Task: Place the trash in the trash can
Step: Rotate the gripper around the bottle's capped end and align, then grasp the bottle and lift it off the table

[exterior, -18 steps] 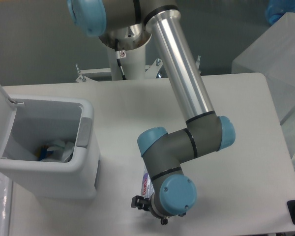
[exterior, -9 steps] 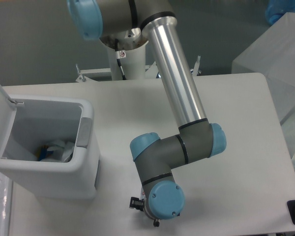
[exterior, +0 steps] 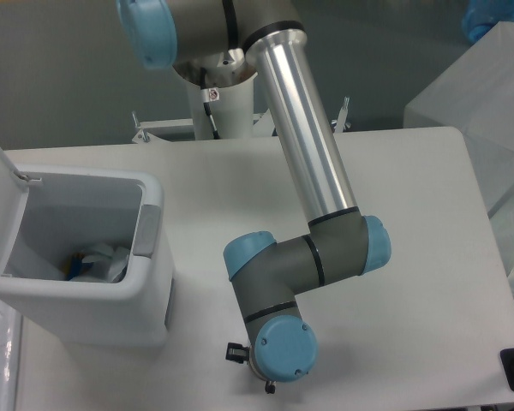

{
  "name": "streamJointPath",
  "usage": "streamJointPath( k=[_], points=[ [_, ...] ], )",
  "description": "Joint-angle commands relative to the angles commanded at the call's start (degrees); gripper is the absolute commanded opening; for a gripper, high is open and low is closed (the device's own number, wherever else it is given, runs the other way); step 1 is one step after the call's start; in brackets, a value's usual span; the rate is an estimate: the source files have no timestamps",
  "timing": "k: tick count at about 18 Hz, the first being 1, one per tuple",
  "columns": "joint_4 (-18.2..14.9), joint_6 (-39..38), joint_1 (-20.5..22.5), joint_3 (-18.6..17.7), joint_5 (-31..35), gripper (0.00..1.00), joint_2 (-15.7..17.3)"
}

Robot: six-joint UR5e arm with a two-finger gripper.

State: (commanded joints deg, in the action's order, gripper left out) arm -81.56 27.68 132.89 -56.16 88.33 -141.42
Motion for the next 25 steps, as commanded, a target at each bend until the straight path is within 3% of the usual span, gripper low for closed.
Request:
streamJointPath(
  k=[7, 12, 17, 25],
  points=[
    [1.05, 0.44, 1.49, 0.62, -5.62, 0.25, 4.3],
    [9.21, 0.26, 2.63, 0.62, -11.23, 0.25, 6.94],
    [10.54, 0.7, 4.13, 0.7, -20.46, 0.25, 11.33],
    [18.27, -0.79, 6.68, 0.7, -36.37, 0.21, 18.19]
  ],
)
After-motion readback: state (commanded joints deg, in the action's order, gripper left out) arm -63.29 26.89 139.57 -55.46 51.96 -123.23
